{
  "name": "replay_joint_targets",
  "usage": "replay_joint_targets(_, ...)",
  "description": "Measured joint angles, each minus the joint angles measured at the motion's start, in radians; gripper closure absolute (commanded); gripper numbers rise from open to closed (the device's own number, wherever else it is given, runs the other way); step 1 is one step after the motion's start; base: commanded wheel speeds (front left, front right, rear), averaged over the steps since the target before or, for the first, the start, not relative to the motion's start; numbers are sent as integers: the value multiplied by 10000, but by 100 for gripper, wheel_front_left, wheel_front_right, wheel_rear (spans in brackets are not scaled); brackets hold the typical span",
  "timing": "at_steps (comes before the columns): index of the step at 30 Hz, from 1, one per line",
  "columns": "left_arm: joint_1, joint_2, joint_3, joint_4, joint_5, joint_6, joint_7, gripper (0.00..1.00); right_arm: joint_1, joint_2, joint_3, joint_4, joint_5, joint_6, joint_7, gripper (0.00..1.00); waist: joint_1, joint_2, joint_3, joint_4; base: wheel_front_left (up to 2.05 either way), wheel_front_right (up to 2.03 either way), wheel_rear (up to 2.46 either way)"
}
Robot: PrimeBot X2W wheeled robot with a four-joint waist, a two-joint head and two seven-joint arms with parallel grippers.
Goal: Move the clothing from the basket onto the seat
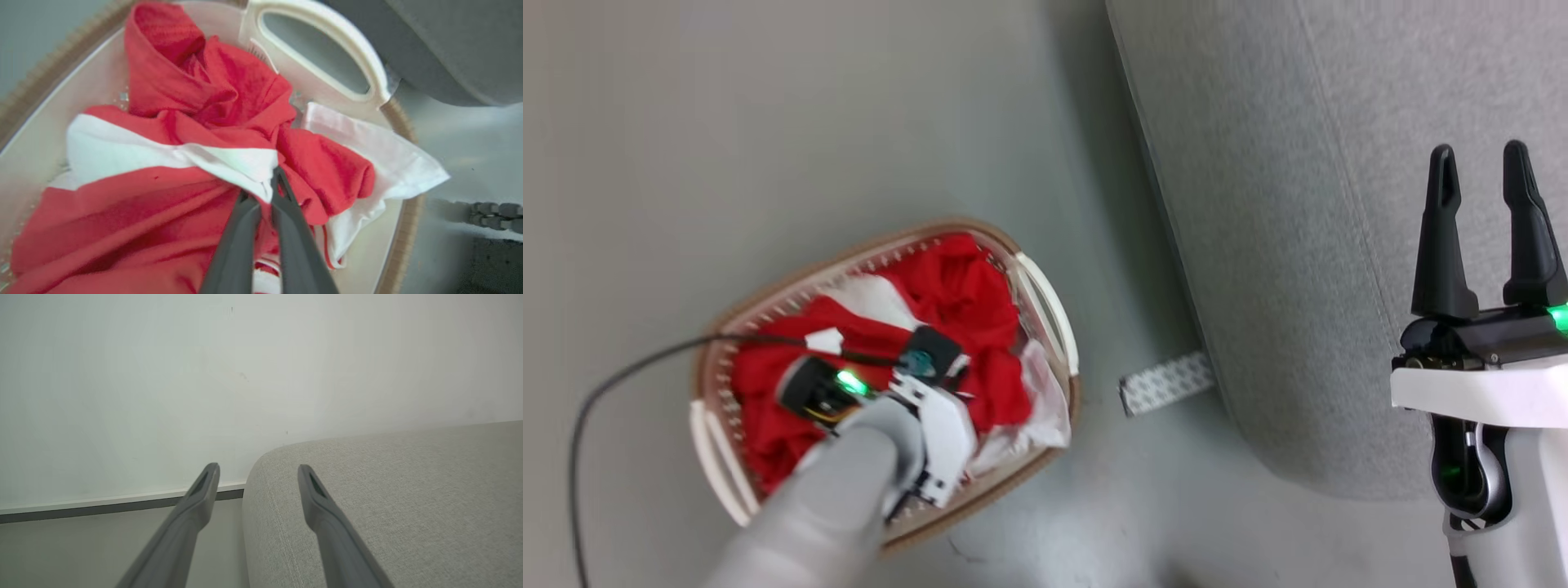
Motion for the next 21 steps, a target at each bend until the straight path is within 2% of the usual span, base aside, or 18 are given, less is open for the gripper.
replay_joint_targets(3, 298, -236, -309, -393, -522, 0, -541, 100, 171, 2, -75, 50, 359, 0, 0, 0, 0, 0, -643, 250, 0, 0, 0)
replay_joint_targets(10, 709, -359, -815, -1331, -1751, 0, -1204, 100, 563, 4, -142, 293, 21, 0, 0, 0, -1, 0, -2222, 966, 0, 0, 0)
replay_joint_targets(16, 1152, -366, -899, -2194, -2608, 0, -1375, 100, 1208, 6, -205, 596, -128, 0, 0, 0, -3, -1, -3552, 1611, 0, 0, 0)
replay_joint_targets(21, 1445, -253, -566, -3292, -2853, 0, -1421, 100, 1817, 0, -263, 790, -163, 0, 0, 0, -4, 0, -4612, 2098, 0, 0, 0)
